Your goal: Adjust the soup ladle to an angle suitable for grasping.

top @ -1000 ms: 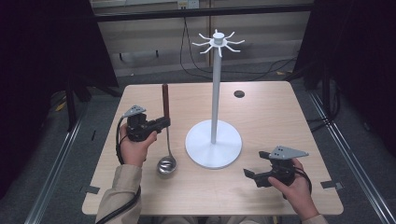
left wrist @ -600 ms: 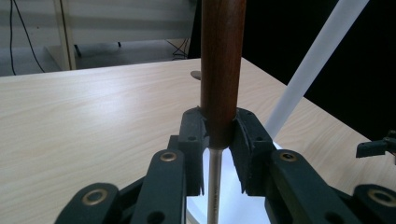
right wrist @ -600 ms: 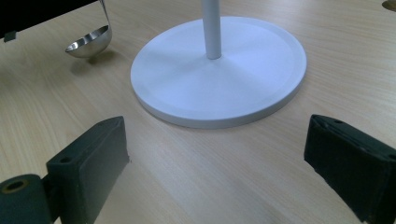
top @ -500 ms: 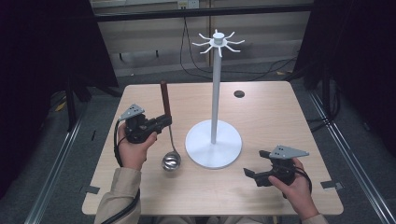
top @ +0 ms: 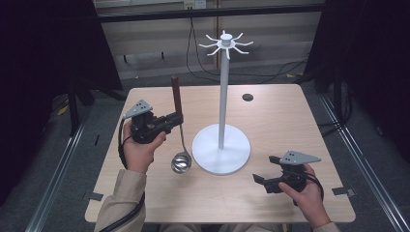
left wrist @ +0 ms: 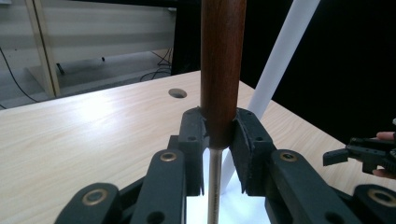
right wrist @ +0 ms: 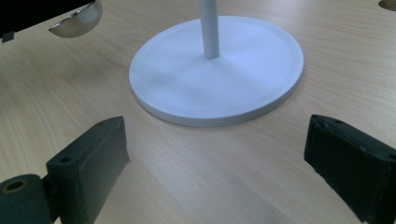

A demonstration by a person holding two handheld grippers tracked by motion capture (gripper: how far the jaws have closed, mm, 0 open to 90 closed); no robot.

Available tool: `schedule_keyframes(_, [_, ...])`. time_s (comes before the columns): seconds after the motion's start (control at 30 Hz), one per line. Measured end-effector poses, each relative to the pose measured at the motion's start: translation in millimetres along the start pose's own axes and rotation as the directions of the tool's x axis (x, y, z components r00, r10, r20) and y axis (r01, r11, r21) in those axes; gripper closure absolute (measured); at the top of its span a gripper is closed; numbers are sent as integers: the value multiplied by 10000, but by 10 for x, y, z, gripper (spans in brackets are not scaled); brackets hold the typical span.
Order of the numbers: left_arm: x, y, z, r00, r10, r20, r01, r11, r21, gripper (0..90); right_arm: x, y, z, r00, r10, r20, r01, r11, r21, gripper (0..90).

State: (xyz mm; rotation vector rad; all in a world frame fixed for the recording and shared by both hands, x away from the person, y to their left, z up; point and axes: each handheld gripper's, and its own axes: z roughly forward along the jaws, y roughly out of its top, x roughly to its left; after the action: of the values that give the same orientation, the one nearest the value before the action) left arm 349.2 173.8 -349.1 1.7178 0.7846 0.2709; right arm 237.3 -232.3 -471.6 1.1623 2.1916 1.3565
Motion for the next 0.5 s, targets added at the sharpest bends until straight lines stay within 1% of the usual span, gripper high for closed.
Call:
schedule_keyframes(0.03, [-17,17,-5,10000,-62,68,62,10000,-60,747,3,2,0,10000,-5,-5,5,10000,10,54])
schedule_keyframes(0.07, [-28,31,-8,9999,-43,98,44,10000,-84,747,5,5,2,10000,-52,-10,52,10000,-6,54])
schedule_keyframes(0.17, [-46,55,-21,9998,50,167,-48,9999,-100,747,11,8,6,10000,-50,-34,50,10000,2,54])
schedule_keyframes(0.27, [-117,111,-44,9995,195,260,-193,9998,-93,747,6,4,5,10000,-24,-7,24,10000,7,54])
schedule_keyframes(0.33, [-134,127,-48,9993,233,293,-230,9997,-104,747,5,3,4,10000,-18,-15,18,10000,-5,54])
schedule_keyframes(0.37, [-169,161,-61,9987,305,403,-300,9995,-129,747,8,3,1,10000,-22,-9,22,10000,15,54])
schedule_keyframes(0.43, [-178,173,-67,9986,340,394,-335,9993,-140,747,9,3,1,10000,-14,-9,14,10000,22,54])
schedule_keyframes(0.47, [-194,204,-80,9980,456,436,-449,9989,-160,747,13,3,3,10000,-13,-4,13,10000,42,54])
schedule_keyframes(0.5, [-207,218,-86,9983,406,428,-399,9991,-172,747,13,3,4,10000,-18,1,18,10000,49,54])
